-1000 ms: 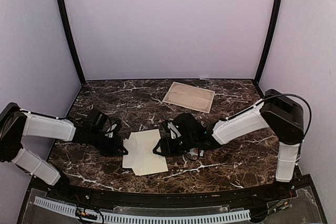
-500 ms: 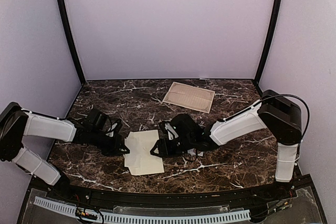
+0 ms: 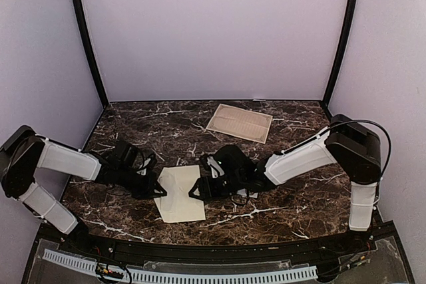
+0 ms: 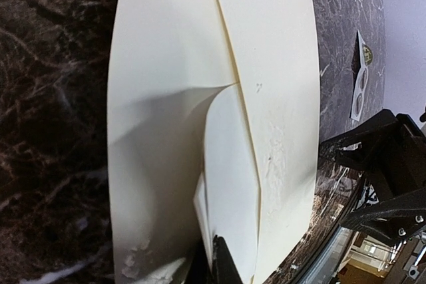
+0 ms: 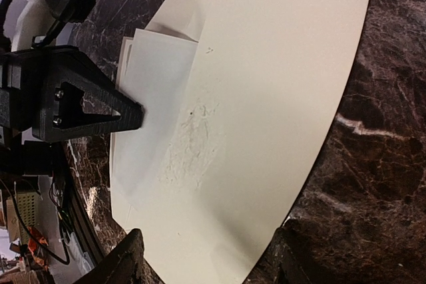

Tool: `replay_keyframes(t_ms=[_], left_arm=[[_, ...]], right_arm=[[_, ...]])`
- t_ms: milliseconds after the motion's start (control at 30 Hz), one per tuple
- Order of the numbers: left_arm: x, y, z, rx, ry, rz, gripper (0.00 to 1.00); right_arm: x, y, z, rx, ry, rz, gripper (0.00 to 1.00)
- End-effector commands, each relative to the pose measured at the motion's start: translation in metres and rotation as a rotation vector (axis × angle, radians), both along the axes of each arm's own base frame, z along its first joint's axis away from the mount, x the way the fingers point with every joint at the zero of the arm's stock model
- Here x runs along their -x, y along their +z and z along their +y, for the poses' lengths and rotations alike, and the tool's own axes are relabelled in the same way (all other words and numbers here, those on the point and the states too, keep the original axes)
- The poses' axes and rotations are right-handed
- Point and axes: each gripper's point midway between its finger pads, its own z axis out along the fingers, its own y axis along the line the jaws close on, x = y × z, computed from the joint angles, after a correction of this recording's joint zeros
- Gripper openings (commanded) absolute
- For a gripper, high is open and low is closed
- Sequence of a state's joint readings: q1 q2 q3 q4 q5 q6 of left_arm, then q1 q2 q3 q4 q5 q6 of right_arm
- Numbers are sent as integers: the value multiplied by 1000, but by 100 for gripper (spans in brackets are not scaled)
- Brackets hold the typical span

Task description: Place the letter into the envelope and seal it

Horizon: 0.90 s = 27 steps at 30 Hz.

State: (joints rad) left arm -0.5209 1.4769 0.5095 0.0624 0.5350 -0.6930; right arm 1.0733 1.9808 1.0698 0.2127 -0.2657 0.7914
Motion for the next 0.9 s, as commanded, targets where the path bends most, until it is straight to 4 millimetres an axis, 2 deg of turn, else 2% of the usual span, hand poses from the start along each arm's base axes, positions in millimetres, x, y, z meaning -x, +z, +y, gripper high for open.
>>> replay_keyframes(t_ms=[0,400,633,700,800,867], left_arm=[[0,0,-7,22,-16,-5,0],[1,-2,-28,35,-56,0,0],[-3,-3,-25,-18,-63,-16,0],[-6,2,-21,-53,-66,-41,4],[-9,10,-14,-102,-75,-72,23],[-11,15,-11,-127,-74,-91,31]], right_arm=[[8,-8,6,11,18,19,62],[8,-8,8,8,23,21,62],[8,-6,4,15,12,11,62],[8,-4,2,23,10,9,62],[6,4,-1,21,0,-8,62],[4,8,-5,33,-11,-21,62]])
